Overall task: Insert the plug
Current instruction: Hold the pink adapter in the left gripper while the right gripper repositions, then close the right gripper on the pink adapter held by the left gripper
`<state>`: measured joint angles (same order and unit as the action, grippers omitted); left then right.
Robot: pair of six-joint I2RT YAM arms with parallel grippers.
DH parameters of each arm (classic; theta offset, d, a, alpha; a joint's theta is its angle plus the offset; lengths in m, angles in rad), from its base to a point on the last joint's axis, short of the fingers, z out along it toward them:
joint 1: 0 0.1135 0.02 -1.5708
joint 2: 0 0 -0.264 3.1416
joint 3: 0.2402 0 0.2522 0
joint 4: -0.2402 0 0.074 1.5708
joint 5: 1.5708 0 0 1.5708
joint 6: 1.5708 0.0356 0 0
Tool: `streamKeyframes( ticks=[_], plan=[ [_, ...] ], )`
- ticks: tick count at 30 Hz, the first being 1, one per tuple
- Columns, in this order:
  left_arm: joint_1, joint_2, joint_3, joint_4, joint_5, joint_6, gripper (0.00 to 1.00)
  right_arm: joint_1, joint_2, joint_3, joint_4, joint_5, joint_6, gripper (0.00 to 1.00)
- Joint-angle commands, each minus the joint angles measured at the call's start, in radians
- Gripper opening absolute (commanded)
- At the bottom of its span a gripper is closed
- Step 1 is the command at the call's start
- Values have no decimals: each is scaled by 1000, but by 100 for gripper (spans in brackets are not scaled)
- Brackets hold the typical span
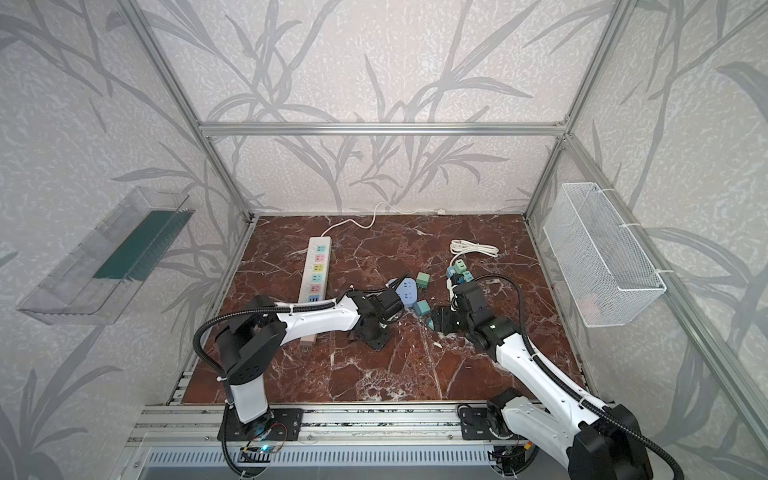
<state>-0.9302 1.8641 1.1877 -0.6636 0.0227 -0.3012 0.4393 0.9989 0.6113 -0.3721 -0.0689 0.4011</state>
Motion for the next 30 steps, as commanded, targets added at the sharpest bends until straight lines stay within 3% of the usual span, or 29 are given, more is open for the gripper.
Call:
streamKeyframes(
  ticks=[1,4,7,11,13,15,18,20,23,28,30],
  plan=[
    [1,-33,-43,7,0,5,25,-2,-19,6,-14,-6,12,72],
    [-4,-120,-90,112,37,41,20,-2,-10,26,-27,-55,3,70],
    [-14,-244,-192,340,59,70,12,-2,7,71,-65,-100,-14,67],
    [-22,-394,-454,903,57,107,8,-2,8,158,-133,-85,-63,59],
    [-24,-399,-571,1240,70,152,5,-2,21,207,-155,-138,-68,49],
    [-25,-359,-639,1469,95,226,1,2,54,260,-178,-238,-67,35],
    [-28,-306,-642,1570,100,304,0,29,84,310,-211,-302,-78,20],
    [-30,-283,-644,1627,102,337,0,62,96,339,-242,-305,-96,19],
    [-31,-266,-645,1675,108,375,0,98,127,368,-289,-302,-105,25],
    [-32,-276,-631,1624,141,397,1,138,146,370,-293,-291,-101,46],
    [-35,-285,-628,1590,141,403,2,145,151,369,-282,-293,-96,48]
  ],
)
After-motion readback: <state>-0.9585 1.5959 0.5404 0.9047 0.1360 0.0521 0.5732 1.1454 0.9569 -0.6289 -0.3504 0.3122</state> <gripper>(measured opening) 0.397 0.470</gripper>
